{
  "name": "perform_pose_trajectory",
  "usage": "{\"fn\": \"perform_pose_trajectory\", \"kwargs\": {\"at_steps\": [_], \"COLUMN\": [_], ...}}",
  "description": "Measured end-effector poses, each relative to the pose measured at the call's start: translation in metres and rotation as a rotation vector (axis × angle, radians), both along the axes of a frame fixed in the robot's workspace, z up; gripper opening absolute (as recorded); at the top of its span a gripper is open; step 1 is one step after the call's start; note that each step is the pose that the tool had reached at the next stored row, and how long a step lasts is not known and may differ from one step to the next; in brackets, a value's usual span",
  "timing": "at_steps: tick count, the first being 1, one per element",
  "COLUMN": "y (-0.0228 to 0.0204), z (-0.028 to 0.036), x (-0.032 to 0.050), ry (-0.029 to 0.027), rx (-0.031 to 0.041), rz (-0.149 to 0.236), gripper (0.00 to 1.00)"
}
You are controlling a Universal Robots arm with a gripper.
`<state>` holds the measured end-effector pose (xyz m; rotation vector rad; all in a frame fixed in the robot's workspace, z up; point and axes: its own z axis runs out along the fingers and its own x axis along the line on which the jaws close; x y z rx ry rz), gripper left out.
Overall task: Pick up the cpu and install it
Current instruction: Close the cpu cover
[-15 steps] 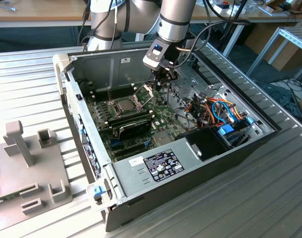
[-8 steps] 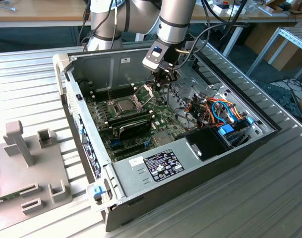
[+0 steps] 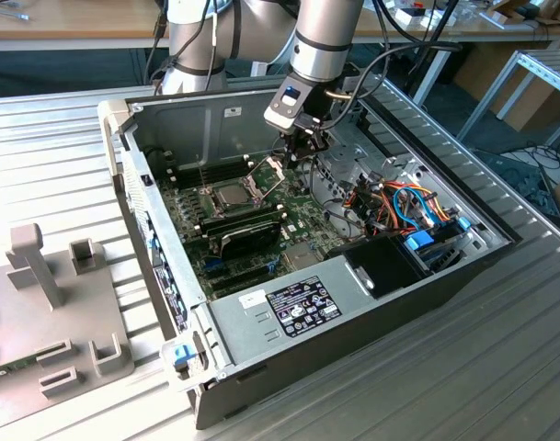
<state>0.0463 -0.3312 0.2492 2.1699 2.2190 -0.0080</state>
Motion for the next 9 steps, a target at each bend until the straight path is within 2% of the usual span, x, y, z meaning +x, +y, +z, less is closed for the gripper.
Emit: {"fn": "perform_pose_trajectory", "kwargs": {"at_steps": [9], "y": [0.0000], "z": [0.0000], "x": [-0.0019], "ry": [0.0000], "rx": [0.0000], "rz": [0.000], "gripper": [0.11]}}
